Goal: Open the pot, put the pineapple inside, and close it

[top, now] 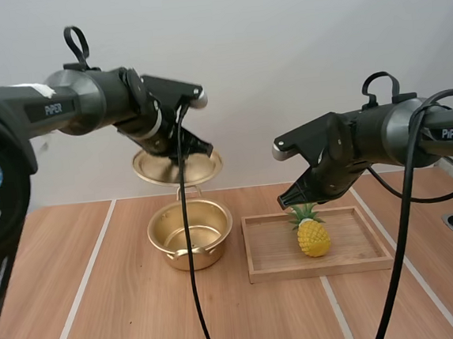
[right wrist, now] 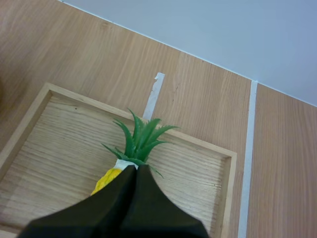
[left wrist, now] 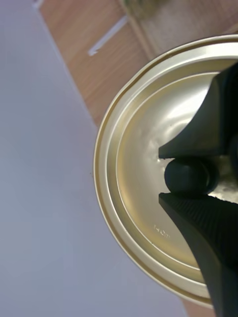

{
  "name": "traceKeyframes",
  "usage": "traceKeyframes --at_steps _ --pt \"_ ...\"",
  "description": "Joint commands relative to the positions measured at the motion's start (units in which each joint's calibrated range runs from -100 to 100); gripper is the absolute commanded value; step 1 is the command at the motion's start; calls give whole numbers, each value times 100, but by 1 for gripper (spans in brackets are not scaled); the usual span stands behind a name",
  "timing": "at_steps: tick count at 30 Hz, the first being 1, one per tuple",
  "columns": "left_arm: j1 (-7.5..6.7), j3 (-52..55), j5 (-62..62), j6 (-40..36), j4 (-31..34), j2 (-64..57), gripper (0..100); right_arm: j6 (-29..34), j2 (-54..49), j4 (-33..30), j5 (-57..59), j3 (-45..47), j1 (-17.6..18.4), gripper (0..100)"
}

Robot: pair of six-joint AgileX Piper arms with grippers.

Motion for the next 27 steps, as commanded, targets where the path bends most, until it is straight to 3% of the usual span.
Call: traceKeyframes --at_steps 1,17,24,27 --pt "-22 -272 -632 -62 -4 -467 0 17 -34 -47 46 14 3 0" --pt "-22 -1555 -1468 -333 5 -2105 0 17 -34 -47 147 14 3 0" --pt "208 -1555 -2934 -333 5 -2794 0 17 -34 132 182 14 3 0" --pt "224 -1685 -3322 -333 18 -3016 0 17 -34 205 222 14 3 0"
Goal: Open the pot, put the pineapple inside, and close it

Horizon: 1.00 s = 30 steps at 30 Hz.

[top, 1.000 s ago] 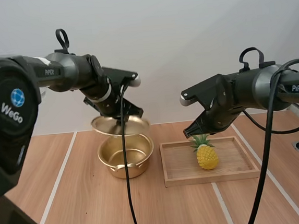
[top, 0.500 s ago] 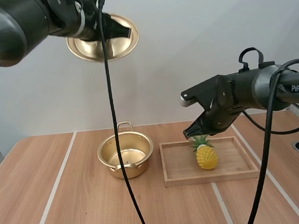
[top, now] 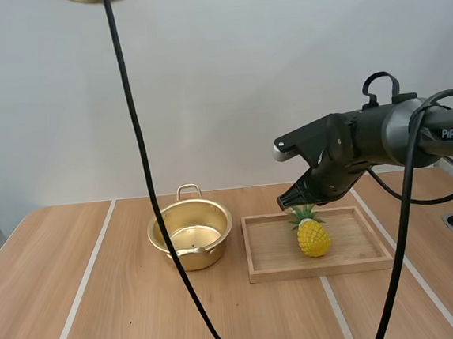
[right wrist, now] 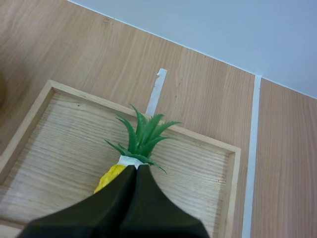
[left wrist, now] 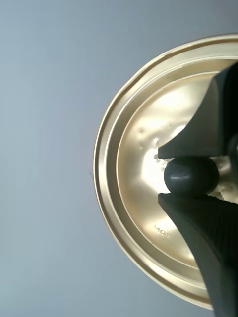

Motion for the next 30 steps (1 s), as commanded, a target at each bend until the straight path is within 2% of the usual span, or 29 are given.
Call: traceKeyframes --at_steps 1,15,23,30 --pt "12 -201 -596 -55 18 -239 0 17 -60 84 58 14 3 0" --pt "12 -1689 -54 -248 2 -351 0 17 -633 -32 741 83 3 0" --pt "12 -1784 -54 -248 2 -351 0 17 -662 -69 847 258 3 0" --pt "12 -1782 -54 -260 2 -351 0 17 -636 -168 365 258 3 0"
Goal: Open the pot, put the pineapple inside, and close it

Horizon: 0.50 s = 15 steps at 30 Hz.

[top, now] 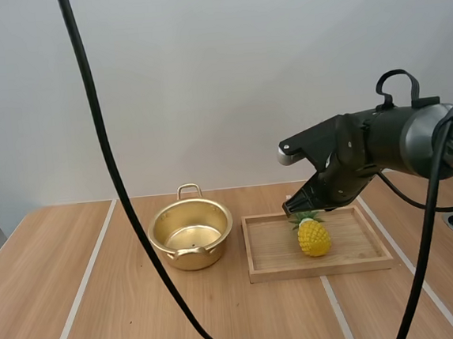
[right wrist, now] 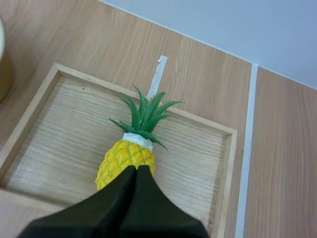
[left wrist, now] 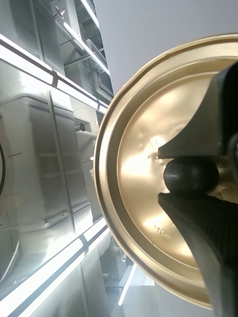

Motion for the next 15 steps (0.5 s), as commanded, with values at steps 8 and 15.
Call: traceKeyframes --at_steps 8,15 --pt "5 -36 38 -57 2 -35 0 9 284 -68 -410 8 3 0" --pt "5 -36 75 -37 2 -35 0 9 547 -68 -776 -3 3 0"
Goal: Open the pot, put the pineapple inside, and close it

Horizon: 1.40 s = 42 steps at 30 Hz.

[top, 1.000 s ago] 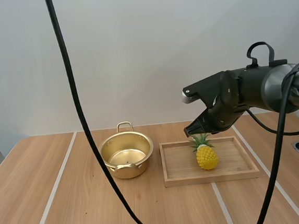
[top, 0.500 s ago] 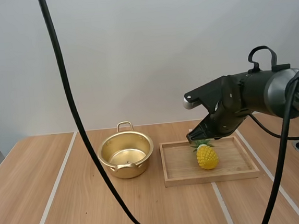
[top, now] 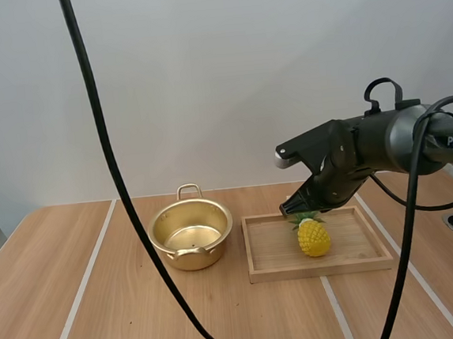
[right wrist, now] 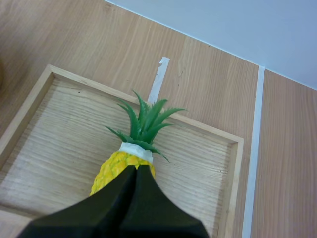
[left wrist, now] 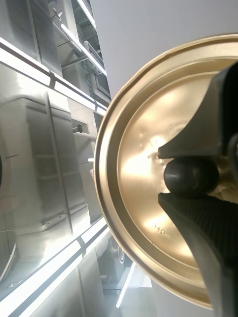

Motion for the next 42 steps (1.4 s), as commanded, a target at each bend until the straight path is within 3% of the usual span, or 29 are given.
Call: traceKeyframes --at_steps 1,8,13,15,16,19,24,33,42 --pt "5 -36 -42 -37 2 -35 0 9 75 -44 -240 -40 3 0" --pt "5 -36 -42 -37 2 -35 0 9 206 -44 -240 -385 3 26" --pt "5 -36 -42 -37 2 -35 0 9 260 -44 -224 -480 3 27" --pt "5 -36 -42 -37 2 -35 0 9 306 -44 -224 -480 3 32" --pt "5 -36 -42 -37 2 -35 0 9 360 -44 -207 -480 3 39" --pt "5 -36 -42 -37 2 -35 0 9 558 -44 -248 -480 3 72" --pt "5 -36 -42 -37 2 -35 0 9 933 -83 -328 -480 3 100" --pt "5 -36 -42 -37 2 -35 0 254 1694 -122 -29 -480 3 100" --pt "5 -36 -42 -37 2 -35 0 254 1799 -224 50 -480 3 100"
